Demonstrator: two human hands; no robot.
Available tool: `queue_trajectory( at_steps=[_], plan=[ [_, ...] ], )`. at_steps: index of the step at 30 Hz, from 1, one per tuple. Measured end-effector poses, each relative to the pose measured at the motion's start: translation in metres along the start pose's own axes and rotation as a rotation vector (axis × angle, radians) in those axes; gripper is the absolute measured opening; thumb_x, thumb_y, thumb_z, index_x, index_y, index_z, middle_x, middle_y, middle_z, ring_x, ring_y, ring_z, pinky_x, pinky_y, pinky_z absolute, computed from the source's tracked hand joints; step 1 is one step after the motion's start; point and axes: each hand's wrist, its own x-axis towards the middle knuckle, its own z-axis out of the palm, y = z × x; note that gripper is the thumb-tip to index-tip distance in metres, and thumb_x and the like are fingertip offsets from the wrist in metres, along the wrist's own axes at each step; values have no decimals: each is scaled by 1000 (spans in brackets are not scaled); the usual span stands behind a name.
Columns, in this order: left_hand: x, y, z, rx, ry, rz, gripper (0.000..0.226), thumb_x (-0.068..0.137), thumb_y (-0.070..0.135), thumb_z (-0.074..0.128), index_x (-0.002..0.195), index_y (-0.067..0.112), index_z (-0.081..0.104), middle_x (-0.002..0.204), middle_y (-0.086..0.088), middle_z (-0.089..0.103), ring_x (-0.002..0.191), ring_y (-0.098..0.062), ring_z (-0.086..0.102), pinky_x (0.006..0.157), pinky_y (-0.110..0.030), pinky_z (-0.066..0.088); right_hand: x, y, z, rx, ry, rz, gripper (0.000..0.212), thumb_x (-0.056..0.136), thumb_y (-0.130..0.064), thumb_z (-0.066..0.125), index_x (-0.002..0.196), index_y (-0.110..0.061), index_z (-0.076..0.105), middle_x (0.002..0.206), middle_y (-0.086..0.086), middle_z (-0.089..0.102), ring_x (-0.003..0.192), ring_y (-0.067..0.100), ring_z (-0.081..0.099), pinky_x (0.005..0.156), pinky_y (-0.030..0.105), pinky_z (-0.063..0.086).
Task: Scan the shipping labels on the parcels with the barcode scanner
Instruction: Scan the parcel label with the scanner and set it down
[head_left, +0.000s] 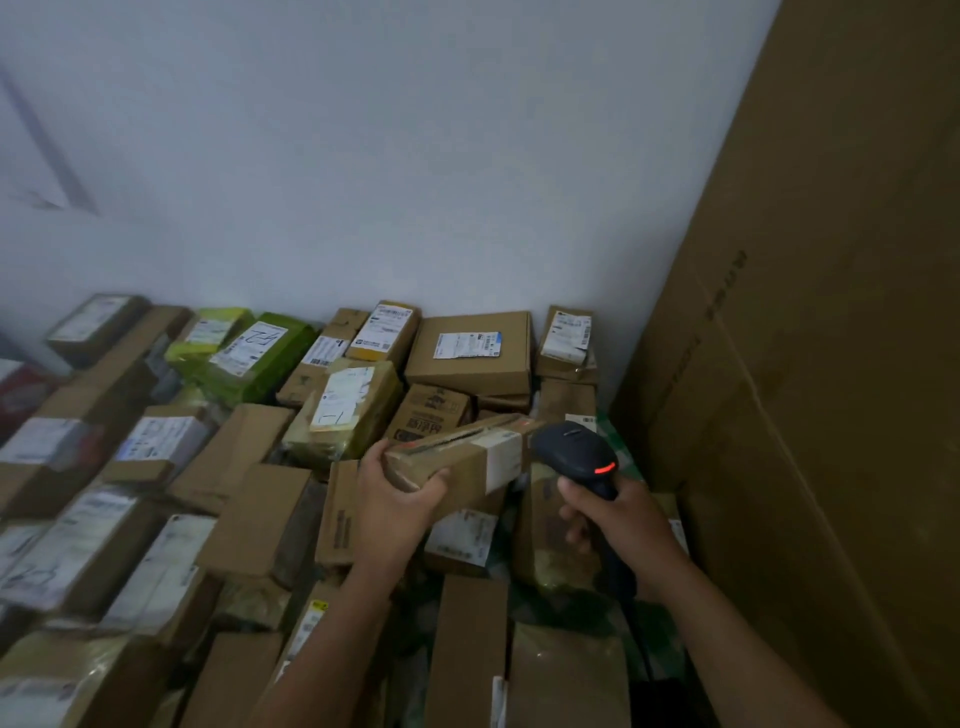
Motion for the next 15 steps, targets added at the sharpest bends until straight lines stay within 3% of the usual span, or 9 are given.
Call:
queue_trajectory(
  at_steps=[4, 9, 15],
  plan=[
    [-11, 13, -15, -107, 97, -20, 81, 84, 44, 72, 150, 22, 31, 147, -3, 41, 132, -24, 43, 105, -43, 43, -7, -14, -6, -14, -18, -46, 22, 90, -27, 66, 85, -6, 66, 75, 11, 69, 50, 16, 60, 49, 27, 48],
    [-5, 15, -31, -254, 109, -90, 88, 84, 56, 67, 153, 22, 25, 147, -7, 43, 125, -28, 51, 101, -51, 48, -21, -25, -17, -110, -83, -111, 25, 92, -28, 64, 77, -8, 62, 53, -2, 62, 42, 11, 54, 46, 25, 45],
    [-20, 17, -48, -114, 32, 108, 99, 70, 52, 80, 150, 24, 29, 148, -3, 42, 131, -23, 46, 104, -50, 47, -31, -38, -33, -191, -142, -157, 27, 91, -30, 65, 79, -7, 63, 54, 2, 63, 45, 18, 56, 49, 31, 47]
  ],
)
